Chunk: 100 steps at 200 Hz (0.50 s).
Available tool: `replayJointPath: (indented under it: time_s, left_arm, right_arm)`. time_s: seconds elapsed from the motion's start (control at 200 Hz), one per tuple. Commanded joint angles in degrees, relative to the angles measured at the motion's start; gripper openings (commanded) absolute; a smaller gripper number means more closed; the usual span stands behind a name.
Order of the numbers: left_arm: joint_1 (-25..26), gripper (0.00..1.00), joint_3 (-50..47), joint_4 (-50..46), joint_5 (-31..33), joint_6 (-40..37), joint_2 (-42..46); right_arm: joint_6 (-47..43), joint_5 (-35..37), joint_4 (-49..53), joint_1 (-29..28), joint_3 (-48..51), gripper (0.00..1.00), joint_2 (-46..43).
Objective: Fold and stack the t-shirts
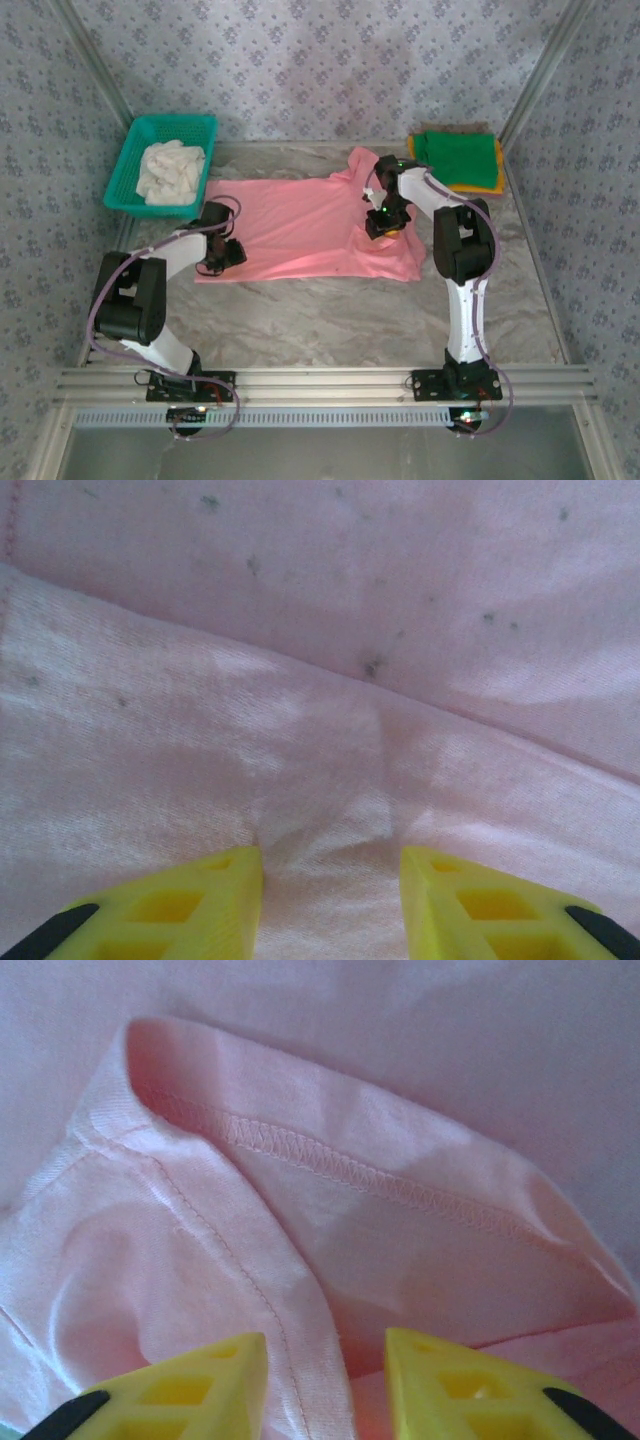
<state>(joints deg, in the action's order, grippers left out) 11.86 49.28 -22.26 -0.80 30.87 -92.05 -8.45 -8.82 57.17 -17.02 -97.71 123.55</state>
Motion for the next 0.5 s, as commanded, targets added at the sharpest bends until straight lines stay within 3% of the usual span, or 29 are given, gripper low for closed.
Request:
replayJointPath:
  time_s: [0.0,0.07,0.145,0.185,0.495]
  left_arm:
    - [-0.5,0.41,-0.2,-0.5,-0.9,-1.0,0.6]
    - [-0.5,0.41,0.2,-0.9,-0.9,-1.2,0.5]
    - [-0.5,0.41,0.4,-0.6,-0.9,-1.1,0.3]
    - [-0.5,0.41,0.4,-0.4,-1.2,-1.0,0.2]
    - [-0.6,0.41,-0.5,-0.1,-1.0,-1.2,0.4]
  right_arm:
    - [0.0,-1.6,1.0,0.2,2.4,0.28,-0.6]
    - [0.6,-2.3,-0.3,0.2,3.1,0.15,-1.3]
    - [0.7,-3.0,-0.7,0.2,2.5,0.1,-1.7]
    - [0.5,-3.0,-0.7,0.1,1.6,0.0,-1.7]
    - [-0.3,-0.1,-2.1,-1.2,-0.5,0.0,-3.2]
